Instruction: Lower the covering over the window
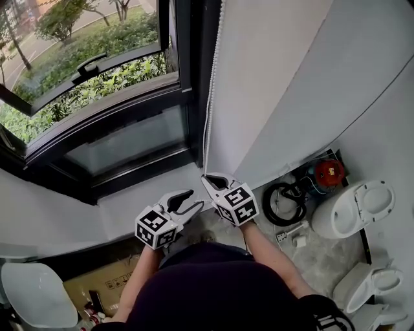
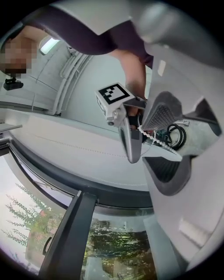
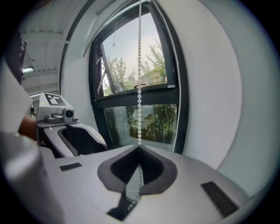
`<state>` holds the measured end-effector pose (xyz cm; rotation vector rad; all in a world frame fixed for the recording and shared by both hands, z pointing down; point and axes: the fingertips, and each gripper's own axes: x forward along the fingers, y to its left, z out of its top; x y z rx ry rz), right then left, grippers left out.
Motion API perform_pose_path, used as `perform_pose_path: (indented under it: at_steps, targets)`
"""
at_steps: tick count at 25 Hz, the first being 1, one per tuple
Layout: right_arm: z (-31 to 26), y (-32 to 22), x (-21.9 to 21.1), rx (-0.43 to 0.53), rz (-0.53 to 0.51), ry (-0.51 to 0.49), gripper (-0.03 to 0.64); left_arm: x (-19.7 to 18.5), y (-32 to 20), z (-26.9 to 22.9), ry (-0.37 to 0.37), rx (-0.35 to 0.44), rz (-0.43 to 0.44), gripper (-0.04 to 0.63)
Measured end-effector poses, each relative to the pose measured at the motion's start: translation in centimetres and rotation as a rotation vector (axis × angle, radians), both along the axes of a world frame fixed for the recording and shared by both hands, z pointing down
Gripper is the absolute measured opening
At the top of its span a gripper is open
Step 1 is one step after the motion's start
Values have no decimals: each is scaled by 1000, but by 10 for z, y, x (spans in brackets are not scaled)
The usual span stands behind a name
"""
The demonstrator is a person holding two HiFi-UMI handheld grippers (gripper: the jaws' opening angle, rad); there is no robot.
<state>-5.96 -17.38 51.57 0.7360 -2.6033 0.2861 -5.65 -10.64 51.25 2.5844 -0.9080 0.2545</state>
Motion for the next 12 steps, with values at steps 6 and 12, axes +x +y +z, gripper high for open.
perform_pose_path:
  at_steps: [6, 12]
  targets:
    - [0, 0, 3, 1, 8, 1, 12, 0, 0, -33, 47, 55, -13, 173]
    - [1, 1, 5, -1, 9, -1, 12, 2, -1, -70, 48, 155, -16, 173]
